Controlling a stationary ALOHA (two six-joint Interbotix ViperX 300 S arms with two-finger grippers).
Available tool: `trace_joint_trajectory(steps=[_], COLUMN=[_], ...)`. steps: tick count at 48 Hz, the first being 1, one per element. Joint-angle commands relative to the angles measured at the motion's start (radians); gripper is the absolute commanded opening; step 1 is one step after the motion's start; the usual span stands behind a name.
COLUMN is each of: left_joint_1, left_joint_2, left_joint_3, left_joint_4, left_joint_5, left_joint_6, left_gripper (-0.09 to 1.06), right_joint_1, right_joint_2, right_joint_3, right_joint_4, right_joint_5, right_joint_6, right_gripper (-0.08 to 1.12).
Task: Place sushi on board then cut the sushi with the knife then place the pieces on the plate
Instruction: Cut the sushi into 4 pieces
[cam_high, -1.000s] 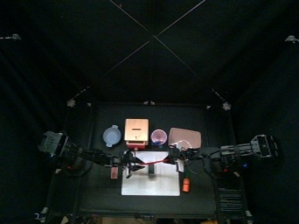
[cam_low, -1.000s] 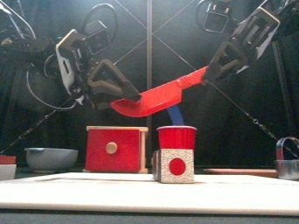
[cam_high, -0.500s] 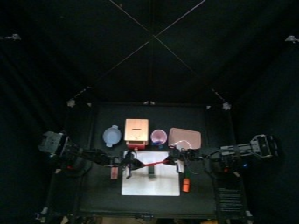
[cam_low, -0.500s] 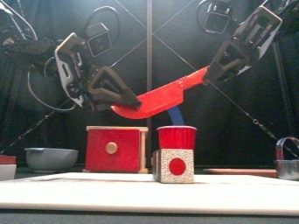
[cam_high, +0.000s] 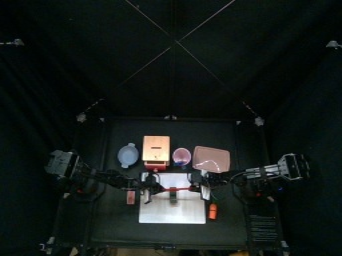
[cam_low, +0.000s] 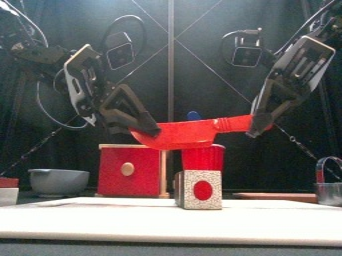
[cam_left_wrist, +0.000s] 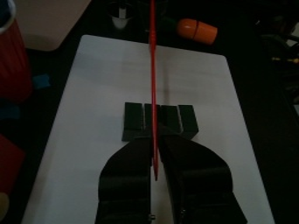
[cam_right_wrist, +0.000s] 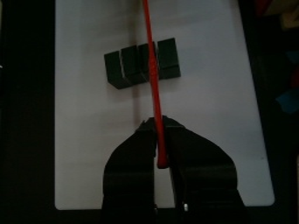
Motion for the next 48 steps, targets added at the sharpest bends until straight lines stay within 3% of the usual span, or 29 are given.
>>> trace_joint_trajectory(steps=[1, 17, 33, 42, 48], left_joint_1=[-0.002, 0.003, 0.035, 0.035, 0.035], left_joint_2=[0.002, 0.015, 0.020, 0.051, 0.081], left_joint_3=[0.002, -0.008, -0.018, -0.037, -0.051], left_joint_4=[0.008, 0.043, 0.075, 0.101, 0.103], left_joint_5=[0.011, 0.011, 0.012, 0.012, 0.012], left_joint_6=[0.002, 0.002, 0.003, 0.002, 0.002], left_gripper=[0.47, 0.39, 0.38, 0.38, 0.38], right_joint_1=[0.005, -0.002, -0.005, -0.006, -0.009], right_joint_2=[0.011, 0.015, 0.012, 0.014, 0.014], right_joint_3=[-0.005, -0.008, 0.003, 0.011, 0.023], right_joint_4=[-0.017, -0.046, -0.084, -0.092, -0.095], right_joint_5=[0.031, 0.034, 0.058, 0.061, 0.060], right_joint_6=[-0.003, -0.006, -0.003, -0.005, -0.005], right_gripper=[0.38, 0.38, 0.36, 0.35, 0.35])
